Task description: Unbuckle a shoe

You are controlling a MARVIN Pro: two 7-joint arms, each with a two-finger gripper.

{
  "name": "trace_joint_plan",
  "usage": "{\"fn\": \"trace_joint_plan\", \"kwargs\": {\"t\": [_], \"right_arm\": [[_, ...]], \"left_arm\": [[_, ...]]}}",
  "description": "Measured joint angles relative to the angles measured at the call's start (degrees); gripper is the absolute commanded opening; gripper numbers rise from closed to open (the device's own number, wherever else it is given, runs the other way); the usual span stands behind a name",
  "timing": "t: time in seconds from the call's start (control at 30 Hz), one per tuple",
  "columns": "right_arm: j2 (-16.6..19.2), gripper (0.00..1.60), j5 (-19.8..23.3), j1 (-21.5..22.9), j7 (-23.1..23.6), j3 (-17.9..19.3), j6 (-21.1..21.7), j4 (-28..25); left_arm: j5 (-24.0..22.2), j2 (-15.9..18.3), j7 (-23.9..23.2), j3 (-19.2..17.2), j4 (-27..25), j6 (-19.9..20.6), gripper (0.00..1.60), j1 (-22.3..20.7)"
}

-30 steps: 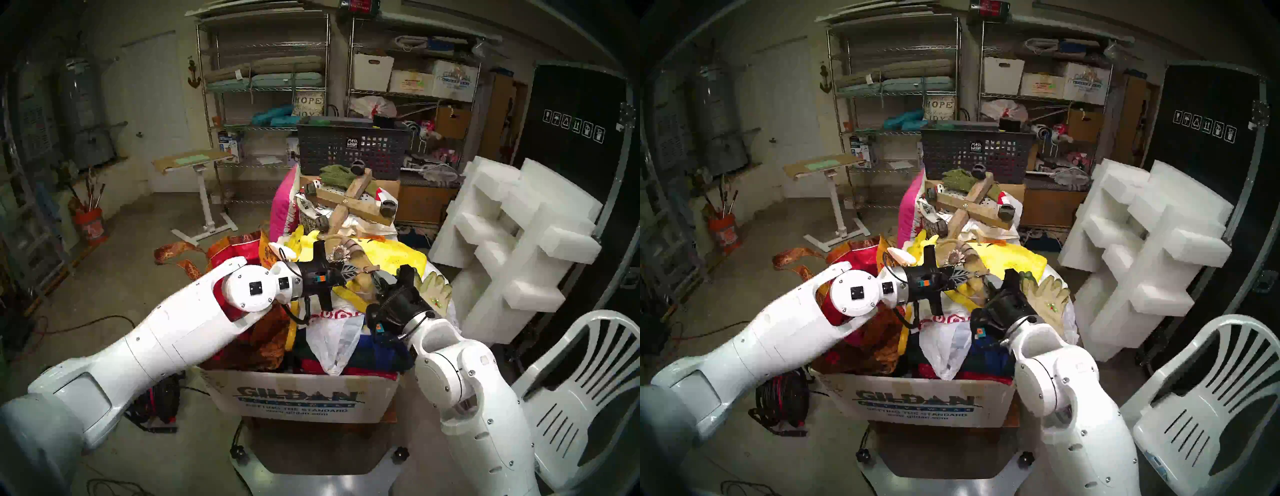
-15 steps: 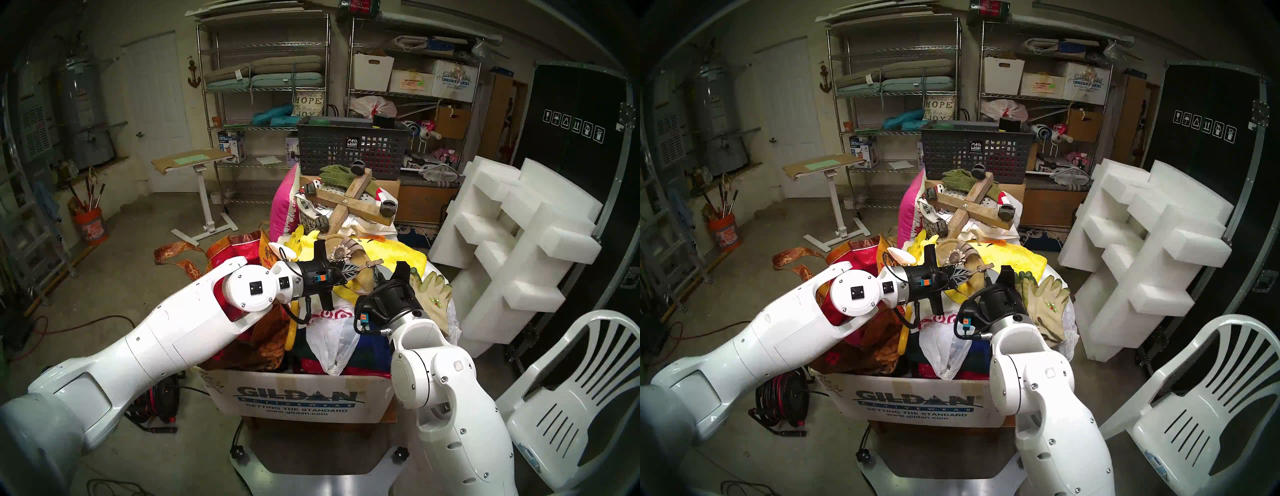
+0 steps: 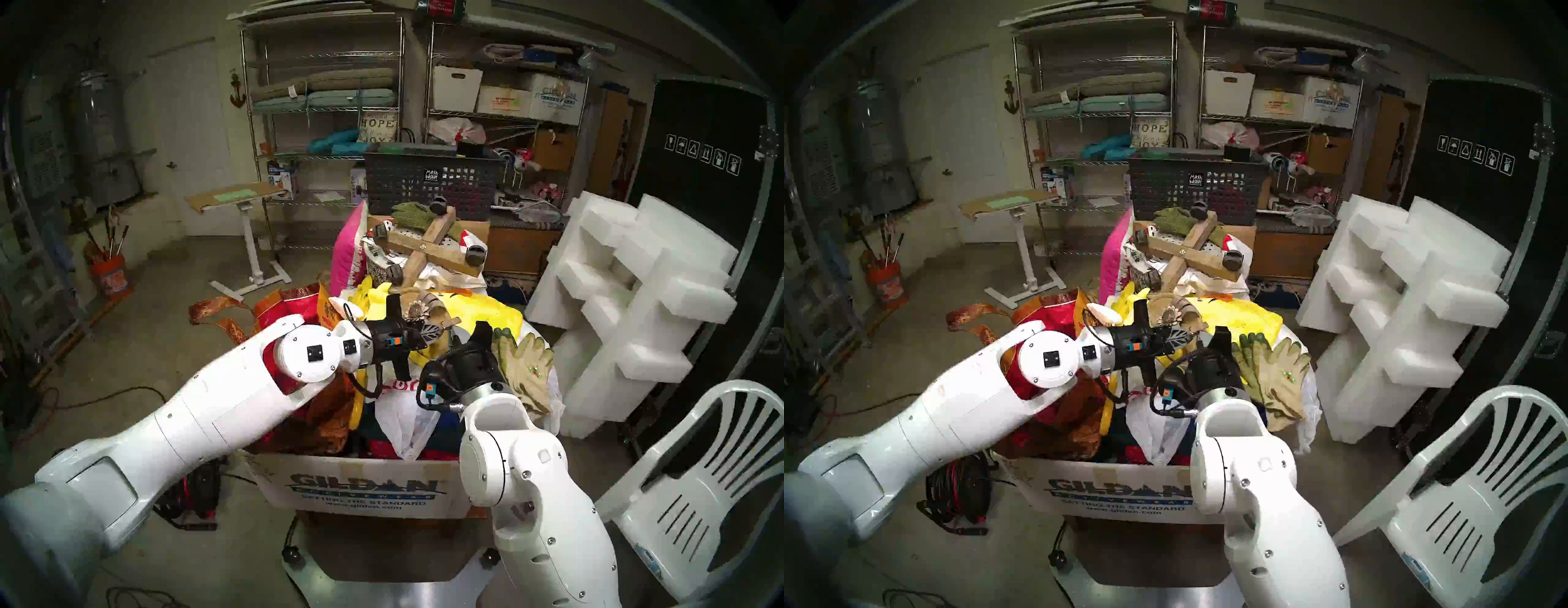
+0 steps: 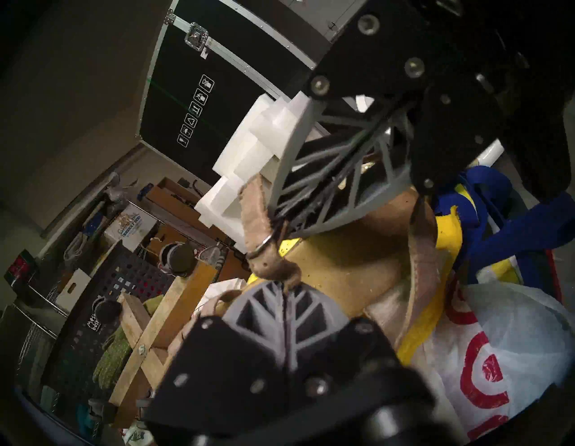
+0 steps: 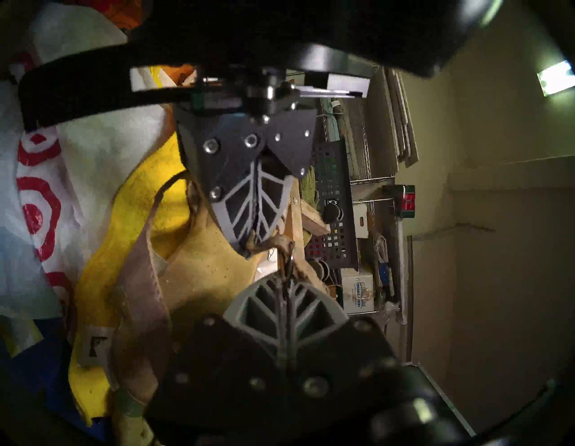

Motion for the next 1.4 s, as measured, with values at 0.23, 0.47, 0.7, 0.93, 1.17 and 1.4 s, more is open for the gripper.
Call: {"fn": "trace_joint_plan", "kwargs": {"t": [0.23,0.47,0.7,0.93,1.17,1.4], "right_arm": [[0.18,0.0,-1.49,0.33,2.45,-1.42,1.8,-0.1],[0.49,0.0,-3.11,0.85,3.5,-0.53,2.45,-0.08],[1.17,0.0,-3.85,1.56,2.88,1.06,2.73,0.89],[1.41,0.0,-3.91,1.87,2.56,1.08,2.66,1.3],[1.15,0.0,-4.85,2.14,2.2,-0.08,3.06,1.75],[0.9,0.0,-6.58,2.48,2.14,-1.45,3.84,1.92]], "left_arm": [[0.0,0.12,0.05,-0.01,-0.33,0.62,0.0,0.19],[-0.06,0.78,0.21,-0.14,-0.94,0.82,0.0,0.56],[-0.27,1.38,0.58,-0.2,-1.82,0.63,0.0,0.72],[-0.31,1.61,1.08,-0.18,-2.35,0.67,0.0,0.82],[-0.31,2.09,1.25,-0.16,-2.44,0.94,0.0,0.9],[-0.34,2.22,1.25,-0.09,-2.44,1.11,0.0,0.85]]}}
